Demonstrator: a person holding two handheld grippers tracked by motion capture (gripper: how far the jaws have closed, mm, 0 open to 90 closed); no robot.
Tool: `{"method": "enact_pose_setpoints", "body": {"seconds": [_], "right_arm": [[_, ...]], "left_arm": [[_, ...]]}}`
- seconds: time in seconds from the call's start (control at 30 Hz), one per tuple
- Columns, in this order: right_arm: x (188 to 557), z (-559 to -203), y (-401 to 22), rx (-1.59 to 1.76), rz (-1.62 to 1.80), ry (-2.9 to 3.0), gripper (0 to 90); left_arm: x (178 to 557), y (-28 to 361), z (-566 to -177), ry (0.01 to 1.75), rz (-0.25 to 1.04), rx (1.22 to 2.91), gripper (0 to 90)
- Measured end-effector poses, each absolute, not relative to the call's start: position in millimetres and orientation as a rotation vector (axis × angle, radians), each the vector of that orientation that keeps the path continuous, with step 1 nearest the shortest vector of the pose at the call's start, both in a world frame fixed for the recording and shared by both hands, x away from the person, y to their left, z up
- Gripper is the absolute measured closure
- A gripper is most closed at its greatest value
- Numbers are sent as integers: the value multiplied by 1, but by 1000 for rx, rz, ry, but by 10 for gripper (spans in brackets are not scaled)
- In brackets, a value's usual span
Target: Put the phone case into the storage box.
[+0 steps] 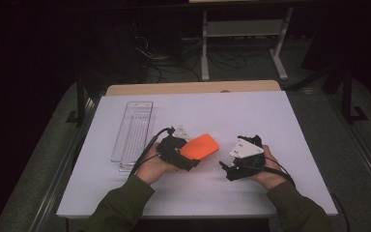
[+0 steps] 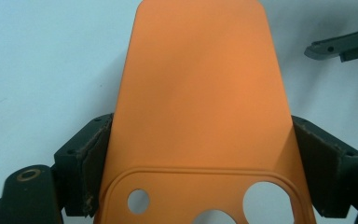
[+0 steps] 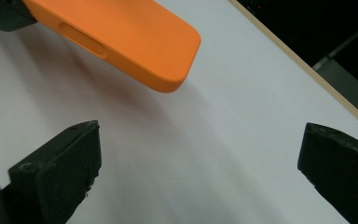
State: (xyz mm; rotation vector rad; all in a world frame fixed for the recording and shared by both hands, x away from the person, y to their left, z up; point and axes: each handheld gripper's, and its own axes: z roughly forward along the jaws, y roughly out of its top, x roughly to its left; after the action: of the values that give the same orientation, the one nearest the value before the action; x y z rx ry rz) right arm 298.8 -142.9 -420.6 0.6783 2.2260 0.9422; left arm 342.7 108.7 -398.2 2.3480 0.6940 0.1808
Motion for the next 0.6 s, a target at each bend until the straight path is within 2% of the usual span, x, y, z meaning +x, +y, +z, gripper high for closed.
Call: {"method": "enact_pose_setpoints", "body": {"seconds": [0.6], "right_arm": [[291, -419, -135, 510, 850, 2176, 0]], "left_arm": [[342, 109, -396, 673, 194, 2360, 156]]}}
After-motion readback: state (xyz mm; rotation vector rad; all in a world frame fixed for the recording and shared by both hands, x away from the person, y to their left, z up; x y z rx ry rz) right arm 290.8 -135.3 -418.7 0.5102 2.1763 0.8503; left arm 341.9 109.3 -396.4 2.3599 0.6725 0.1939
